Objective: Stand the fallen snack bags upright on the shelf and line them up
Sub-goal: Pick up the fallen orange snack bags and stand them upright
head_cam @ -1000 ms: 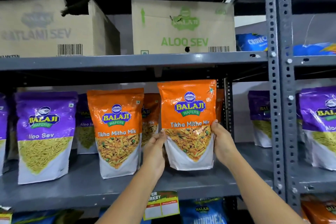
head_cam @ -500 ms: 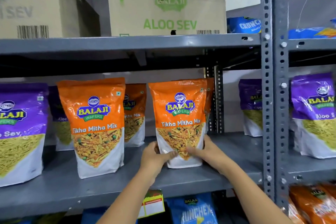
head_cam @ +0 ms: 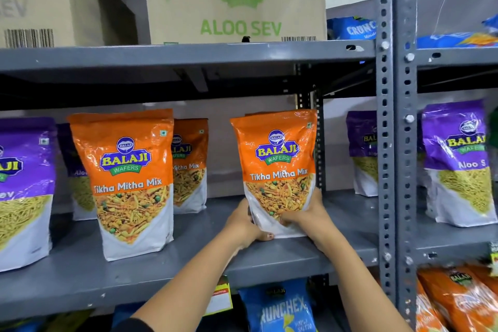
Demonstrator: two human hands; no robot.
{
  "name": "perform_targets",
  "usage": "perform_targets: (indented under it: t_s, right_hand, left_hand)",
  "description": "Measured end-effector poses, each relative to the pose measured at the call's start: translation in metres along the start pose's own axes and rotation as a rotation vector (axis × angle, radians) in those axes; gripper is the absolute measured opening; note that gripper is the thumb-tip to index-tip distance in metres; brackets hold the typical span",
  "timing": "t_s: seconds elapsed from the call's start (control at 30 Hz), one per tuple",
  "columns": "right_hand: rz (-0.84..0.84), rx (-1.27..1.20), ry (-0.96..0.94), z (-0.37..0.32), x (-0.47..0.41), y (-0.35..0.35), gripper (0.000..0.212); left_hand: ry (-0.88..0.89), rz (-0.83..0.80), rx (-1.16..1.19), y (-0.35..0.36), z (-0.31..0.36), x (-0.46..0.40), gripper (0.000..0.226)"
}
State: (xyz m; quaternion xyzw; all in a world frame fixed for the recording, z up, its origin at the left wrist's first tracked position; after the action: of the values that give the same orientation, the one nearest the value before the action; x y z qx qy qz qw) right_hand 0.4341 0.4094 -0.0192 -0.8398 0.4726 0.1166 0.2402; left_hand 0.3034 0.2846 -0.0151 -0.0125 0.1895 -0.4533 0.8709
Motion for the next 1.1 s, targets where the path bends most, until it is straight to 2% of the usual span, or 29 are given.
perform_targets:
  t_s: [0.13, 0.47, 0.7, 0.77, 0.83, 0.9, 1.03, 1.07, 1.1]
  right_hand:
    - [0.031, -0.046, 0.020, 0.006, -0.015, -0.007, 0.083]
    - [0.069, -0.082, 0.107, 0.040, -0.022, -0.021, 0.082]
    - [0.131, -0.082, 0.175, 0.078, -0.009, -0.046, 0.050]
    - [0.146, -0.147, 0.192, 0.089, -0.002, -0.046, 0.048]
    - [0.159, -0.200, 0.195, 0.096, 0.004, -0.048, 0.058]
    - [0.267, -0.158, 0.134, 0.096, 0.015, -0.059, 0.061]
    - [0.750, 0.187, -0.241, 0.095, 0.051, -0.098, 0.029]
    - [0.791, 0.218, -0.302, 0.092, 0.060, -0.099, 0.020]
    - [0.762, 0.175, -0.336, 0.087, 0.065, -0.093, 0.015]
  left_hand:
    - [-0.050, -0.047, 0.040, 0.003, -0.002, -0.020, 0.094]
    - [-0.057, -0.023, 0.155, 0.031, -0.037, -0.033, 0.085]
    - [-0.075, -0.143, 0.109, 0.067, -0.048, -0.029, 0.077]
    - [-0.105, -0.187, 0.086, 0.070, -0.051, -0.023, 0.079]
    - [-0.109, -0.208, 0.151, 0.068, -0.047, -0.012, 0.076]
    - [0.022, -0.104, 0.223, 0.059, -0.041, 0.003, 0.068]
    - [0.545, 0.406, 0.155, 0.013, -0.033, 0.037, 0.061]
    - [0.606, 0.498, 0.259, 0.000, -0.033, 0.041, 0.061]
    - [0.623, 0.567, 0.394, -0.011, -0.035, 0.040, 0.059]
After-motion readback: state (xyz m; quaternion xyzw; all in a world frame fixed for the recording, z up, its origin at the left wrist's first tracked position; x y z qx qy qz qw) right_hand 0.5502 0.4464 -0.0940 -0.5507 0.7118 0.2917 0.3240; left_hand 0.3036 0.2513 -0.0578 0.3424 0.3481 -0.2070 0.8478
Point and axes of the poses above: each hand's wrist, its own x-axis away from the middle knuckle, its own y-axis out of the palm, z = x × y, the point moved 1 cm from there along -x, towards the middle knuckle, and after that the axes turned 15 degrees about x, right-handed, at the moved point
